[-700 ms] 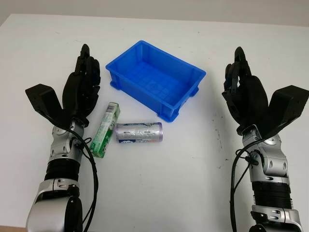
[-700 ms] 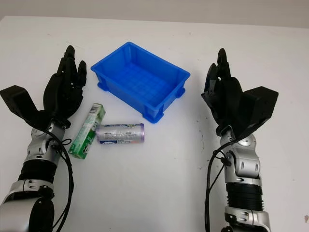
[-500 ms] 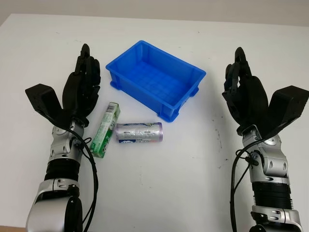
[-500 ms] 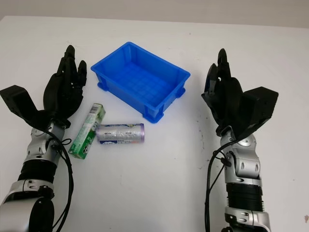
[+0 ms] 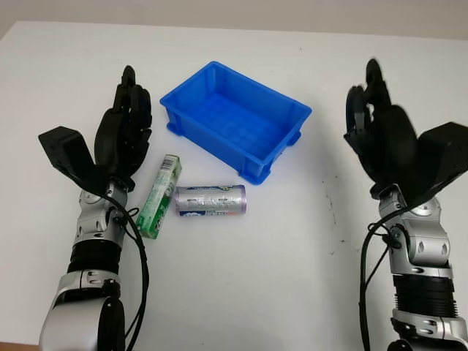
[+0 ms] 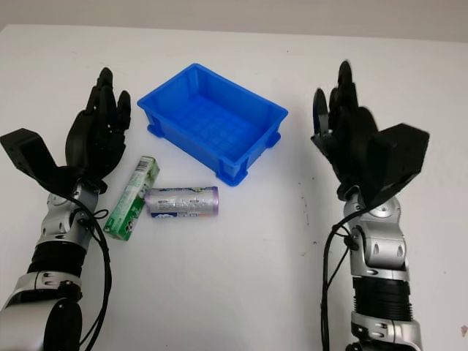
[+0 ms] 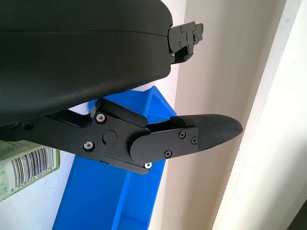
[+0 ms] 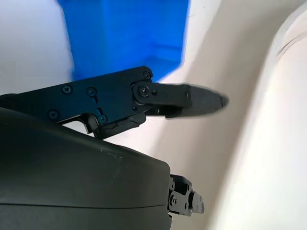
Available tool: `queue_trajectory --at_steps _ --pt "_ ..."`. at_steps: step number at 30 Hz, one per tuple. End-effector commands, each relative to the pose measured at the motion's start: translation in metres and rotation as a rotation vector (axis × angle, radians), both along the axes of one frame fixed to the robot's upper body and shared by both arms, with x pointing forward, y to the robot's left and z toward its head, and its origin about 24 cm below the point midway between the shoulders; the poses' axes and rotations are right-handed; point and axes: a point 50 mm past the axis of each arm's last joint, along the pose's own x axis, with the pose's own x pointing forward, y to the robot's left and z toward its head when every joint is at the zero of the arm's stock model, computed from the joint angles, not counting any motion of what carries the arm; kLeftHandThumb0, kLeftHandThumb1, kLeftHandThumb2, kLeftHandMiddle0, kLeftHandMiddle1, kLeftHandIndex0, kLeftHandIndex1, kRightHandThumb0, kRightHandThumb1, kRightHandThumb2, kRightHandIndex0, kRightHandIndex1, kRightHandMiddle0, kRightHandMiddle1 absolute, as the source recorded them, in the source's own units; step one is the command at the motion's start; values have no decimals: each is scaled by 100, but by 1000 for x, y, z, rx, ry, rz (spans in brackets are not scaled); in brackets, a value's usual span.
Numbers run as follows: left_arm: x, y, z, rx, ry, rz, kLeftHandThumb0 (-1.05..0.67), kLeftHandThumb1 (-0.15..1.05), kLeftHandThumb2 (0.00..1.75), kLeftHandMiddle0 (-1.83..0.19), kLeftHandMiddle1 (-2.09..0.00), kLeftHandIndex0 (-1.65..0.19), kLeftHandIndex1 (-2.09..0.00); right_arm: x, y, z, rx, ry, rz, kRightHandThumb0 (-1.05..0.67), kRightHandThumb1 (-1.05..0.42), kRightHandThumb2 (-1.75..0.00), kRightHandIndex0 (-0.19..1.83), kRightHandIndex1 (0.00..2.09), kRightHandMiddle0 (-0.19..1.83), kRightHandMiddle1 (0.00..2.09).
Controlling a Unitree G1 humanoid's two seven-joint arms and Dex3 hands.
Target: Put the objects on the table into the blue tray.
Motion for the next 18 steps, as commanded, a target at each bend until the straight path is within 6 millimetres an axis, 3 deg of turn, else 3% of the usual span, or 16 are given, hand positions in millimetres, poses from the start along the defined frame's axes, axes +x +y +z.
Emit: queue_trajectory --at_steps 1,3,5,11,18 --pt "-3 3 0 2 -8 13 -77 105 57 19 0 19 0 -9 11 20 -46 -76 45 -59 -99 -8 -2 9 -5 12" --pt "-4 3 0 4 -8 10 -76 105 58 19 0 19 0 -16 20 30 -76 -105 87 -55 -92 -5 0 11 -14 39" --pt "-4 3 -1 6 -3 7 -76 105 58 19 0 19 0 -21 28 35 -120 -130 130 -54 -89 -4 2 12 -18 54" --pt "-3 4 0 12 -1 3 -77 105 57 19 0 19 0 -30 50 36 -291 -155 229 -55 -80 -2 9 17 -19 71" --pt "-1 5 2 19 -7 13 -77 105 57 19 0 19 0 -32 73 34 -511 -181 310 -71 -72 -4 19 28 -19 101"
